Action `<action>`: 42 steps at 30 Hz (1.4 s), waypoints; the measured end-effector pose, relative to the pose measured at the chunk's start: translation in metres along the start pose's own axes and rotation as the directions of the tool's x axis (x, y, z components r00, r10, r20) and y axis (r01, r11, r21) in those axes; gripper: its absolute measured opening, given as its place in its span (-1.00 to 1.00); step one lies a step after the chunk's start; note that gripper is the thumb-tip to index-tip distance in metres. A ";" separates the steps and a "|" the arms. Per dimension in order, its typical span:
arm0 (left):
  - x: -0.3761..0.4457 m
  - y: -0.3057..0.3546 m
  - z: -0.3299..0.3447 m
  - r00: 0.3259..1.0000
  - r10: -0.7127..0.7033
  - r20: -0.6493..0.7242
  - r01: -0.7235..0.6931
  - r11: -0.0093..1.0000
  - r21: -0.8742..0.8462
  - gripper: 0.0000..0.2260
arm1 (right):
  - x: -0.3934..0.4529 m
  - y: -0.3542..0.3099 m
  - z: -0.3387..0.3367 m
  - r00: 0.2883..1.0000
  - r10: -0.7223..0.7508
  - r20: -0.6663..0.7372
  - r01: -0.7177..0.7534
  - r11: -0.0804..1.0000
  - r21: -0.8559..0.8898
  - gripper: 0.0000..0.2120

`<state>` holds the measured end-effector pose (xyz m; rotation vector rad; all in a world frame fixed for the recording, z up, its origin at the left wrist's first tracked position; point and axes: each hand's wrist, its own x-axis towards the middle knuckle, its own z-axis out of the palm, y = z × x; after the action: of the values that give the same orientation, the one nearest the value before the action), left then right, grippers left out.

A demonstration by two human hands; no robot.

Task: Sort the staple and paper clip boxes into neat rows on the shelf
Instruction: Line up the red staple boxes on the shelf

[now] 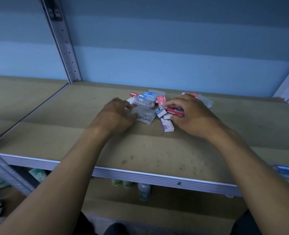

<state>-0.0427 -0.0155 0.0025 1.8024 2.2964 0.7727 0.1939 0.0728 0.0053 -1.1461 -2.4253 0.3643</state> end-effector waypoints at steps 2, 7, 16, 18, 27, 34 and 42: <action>0.001 -0.003 -0.001 1.000 -0.007 -0.010 0.007 1.000 -0.015 -0.76 | 0.002 0.000 0.001 1.000 0.009 0.004 -0.008 1.000 -0.013 -0.69; 0.005 -0.016 0.001 1.000 -0.025 -0.003 0.025 1.000 0.002 -0.77 | 0.007 0.004 0.005 1.000 0.019 0.004 -0.019 1.000 -0.016 -0.68; 0.002 -0.021 -0.001 0.996 -0.021 -0.084 0.012 0.994 -0.107 -0.82 | 0.004 0.001 0.002 0.998 0.051 -0.037 -0.051 0.999 -0.007 -0.65; -0.002 -0.019 -0.003 0.997 -0.012 -0.081 0.000 0.990 -0.141 -0.81 | 0.002 0.000 -0.001 0.997 0.055 -0.054 -0.055 0.998 0.010 -0.63; -0.021 -0.001 -0.014 0.997 0.015 -0.070 -0.040 0.928 -0.371 -0.74 | -0.011 -0.010 -0.014 0.987 0.112 -0.112 -0.089 0.977 0.191 -0.70; -0.032 0.007 -0.018 0.983 0.128 0.132 -0.036 0.836 -0.547 -0.70 | -0.023 -0.016 -0.024 0.979 0.177 -0.105 -0.146 0.957 0.252 -0.71; -0.037 0.015 -0.012 0.937 0.154 0.314 0.088 0.765 -0.638 -0.73 | -0.038 -0.017 -0.030 0.991 0.136 -0.019 -0.126 0.957 0.260 -0.72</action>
<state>-0.0233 -0.0512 0.0118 1.4930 1.5033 0.9950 0.2184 0.0337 0.0283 -1.1867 -2.1968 0.6738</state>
